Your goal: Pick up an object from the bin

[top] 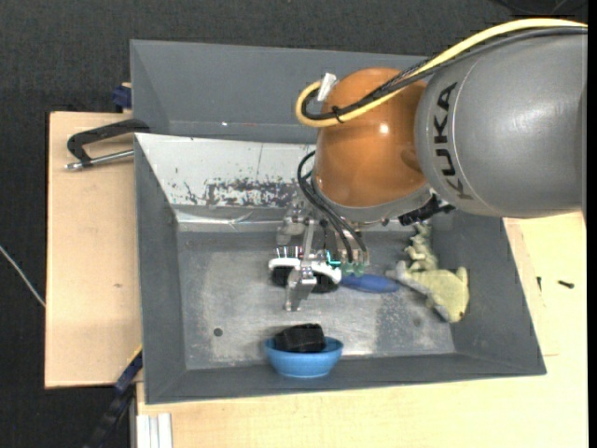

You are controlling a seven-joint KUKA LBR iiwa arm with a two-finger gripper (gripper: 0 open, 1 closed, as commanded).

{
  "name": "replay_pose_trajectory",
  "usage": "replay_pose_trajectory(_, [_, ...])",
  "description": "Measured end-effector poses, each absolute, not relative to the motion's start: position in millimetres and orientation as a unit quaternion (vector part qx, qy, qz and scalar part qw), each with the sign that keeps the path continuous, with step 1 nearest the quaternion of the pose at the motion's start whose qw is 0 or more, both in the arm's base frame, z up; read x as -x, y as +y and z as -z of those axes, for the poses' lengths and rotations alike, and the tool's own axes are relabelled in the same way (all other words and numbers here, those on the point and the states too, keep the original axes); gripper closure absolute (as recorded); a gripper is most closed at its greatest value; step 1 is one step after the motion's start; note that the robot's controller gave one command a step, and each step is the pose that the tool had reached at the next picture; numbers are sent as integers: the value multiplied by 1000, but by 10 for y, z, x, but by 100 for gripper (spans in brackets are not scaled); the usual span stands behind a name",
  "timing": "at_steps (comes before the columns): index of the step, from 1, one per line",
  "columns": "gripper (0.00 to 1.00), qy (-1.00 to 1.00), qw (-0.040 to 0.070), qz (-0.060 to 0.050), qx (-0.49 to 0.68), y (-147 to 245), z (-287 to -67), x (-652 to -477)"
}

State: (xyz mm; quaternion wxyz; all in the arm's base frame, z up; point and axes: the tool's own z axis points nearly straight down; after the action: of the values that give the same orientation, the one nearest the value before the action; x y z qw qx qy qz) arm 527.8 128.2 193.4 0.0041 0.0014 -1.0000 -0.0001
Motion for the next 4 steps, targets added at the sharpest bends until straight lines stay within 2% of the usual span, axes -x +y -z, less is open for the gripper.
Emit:
replay_pose_trajectory(1, [0,-1000,-3,1,-6,524,-706,-5715])
replay_pose_trajectory(4, [0,-1000,-2,1,-6,562,-749,-5747])
